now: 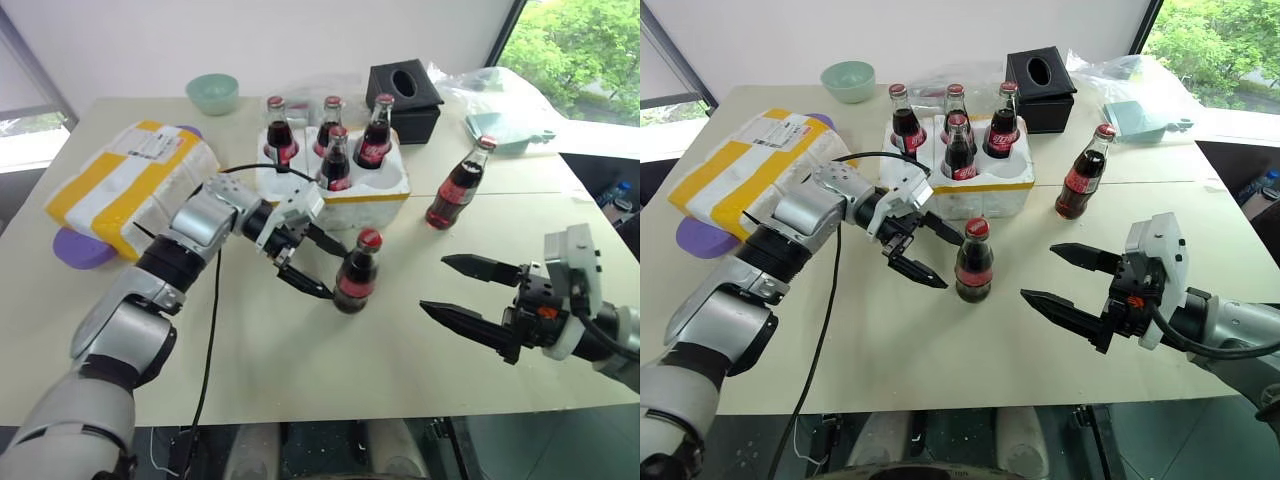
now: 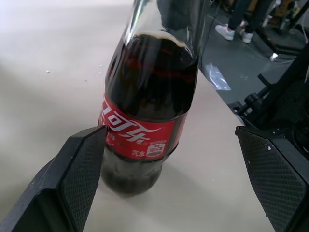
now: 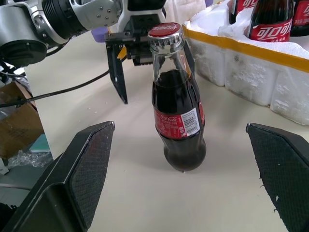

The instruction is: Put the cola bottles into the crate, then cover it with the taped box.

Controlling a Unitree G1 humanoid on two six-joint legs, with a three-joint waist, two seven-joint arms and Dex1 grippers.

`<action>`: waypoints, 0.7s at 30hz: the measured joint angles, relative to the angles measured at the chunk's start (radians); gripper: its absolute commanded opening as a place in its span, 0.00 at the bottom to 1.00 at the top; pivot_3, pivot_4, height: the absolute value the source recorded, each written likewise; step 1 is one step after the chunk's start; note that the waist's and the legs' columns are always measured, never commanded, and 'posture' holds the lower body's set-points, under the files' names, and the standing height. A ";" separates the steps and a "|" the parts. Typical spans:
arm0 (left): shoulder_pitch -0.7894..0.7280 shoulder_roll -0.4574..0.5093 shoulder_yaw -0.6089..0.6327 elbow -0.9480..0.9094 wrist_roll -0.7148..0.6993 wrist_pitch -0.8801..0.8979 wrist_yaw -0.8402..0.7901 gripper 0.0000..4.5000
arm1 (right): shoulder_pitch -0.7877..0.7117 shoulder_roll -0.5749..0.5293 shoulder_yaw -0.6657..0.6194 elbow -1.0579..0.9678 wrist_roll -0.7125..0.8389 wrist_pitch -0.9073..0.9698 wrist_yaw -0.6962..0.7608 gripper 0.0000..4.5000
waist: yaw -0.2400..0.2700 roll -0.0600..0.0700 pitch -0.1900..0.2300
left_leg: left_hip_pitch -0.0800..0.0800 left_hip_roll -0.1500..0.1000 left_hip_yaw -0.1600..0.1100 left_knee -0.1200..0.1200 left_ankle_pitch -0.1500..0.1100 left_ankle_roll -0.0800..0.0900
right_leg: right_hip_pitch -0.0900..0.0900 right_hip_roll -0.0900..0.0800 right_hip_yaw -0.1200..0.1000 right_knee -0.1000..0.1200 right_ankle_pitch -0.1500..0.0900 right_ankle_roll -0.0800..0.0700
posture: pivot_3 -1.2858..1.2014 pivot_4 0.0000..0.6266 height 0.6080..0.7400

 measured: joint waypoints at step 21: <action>0.004 -0.166 0.106 0.178 0.184 -0.081 0.006 0.98 | -0.012 0.000 0.000 0.006 0.007 -0.006 -0.007 1.00 | 0.001 0.000 0.000 | 0.000 0.000 0.000 0.000 0.000 0.000 | 0.000 0.000 0.000 0.000 0.000 0.000 | 0.52 0.24 0.99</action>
